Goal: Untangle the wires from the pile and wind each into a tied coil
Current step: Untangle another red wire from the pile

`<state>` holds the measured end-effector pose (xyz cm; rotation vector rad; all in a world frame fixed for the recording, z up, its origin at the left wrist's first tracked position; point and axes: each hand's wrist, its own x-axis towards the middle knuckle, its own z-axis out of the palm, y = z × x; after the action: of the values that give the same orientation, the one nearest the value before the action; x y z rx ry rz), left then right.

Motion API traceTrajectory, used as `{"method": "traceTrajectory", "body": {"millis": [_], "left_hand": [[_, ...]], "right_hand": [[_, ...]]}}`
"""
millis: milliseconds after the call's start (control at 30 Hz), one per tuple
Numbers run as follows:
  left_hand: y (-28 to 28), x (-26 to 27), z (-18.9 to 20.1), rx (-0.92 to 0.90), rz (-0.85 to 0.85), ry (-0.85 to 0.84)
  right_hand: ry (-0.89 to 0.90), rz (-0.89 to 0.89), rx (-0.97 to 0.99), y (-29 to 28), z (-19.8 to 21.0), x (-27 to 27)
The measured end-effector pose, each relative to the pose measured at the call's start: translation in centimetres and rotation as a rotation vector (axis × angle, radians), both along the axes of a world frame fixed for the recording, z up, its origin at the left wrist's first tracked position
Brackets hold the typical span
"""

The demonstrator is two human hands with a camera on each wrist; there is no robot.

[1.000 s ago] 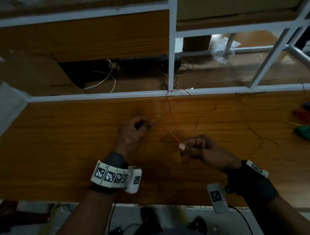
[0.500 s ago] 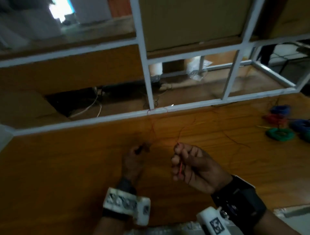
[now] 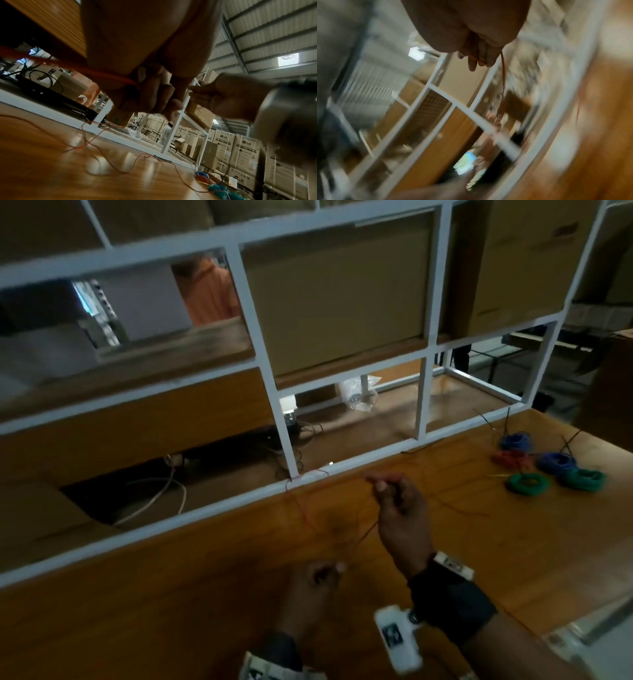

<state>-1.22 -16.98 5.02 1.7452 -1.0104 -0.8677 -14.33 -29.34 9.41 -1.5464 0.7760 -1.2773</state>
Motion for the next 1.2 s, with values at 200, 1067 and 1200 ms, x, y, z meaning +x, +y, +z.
{"method": "traceTrajectory", "body": {"millis": [200, 1067, 1200], "left_hand": [[3.1, 2.1, -0.7, 0.058, 0.082, -0.120], [-2.1, 9.7, 8.9, -0.302, -0.059, -0.316], [-2.6, 8.1, 8.8, -0.337, -0.047, -0.142]], "right_hand": [[0.582, 0.068, -0.323, -1.0, -5.0, -2.7], [-0.275, 1.397, 0.791, 5.7, -0.7, 2.1], [-0.541, 1.482, 0.715, 5.2, 2.9, 3.8]]}}
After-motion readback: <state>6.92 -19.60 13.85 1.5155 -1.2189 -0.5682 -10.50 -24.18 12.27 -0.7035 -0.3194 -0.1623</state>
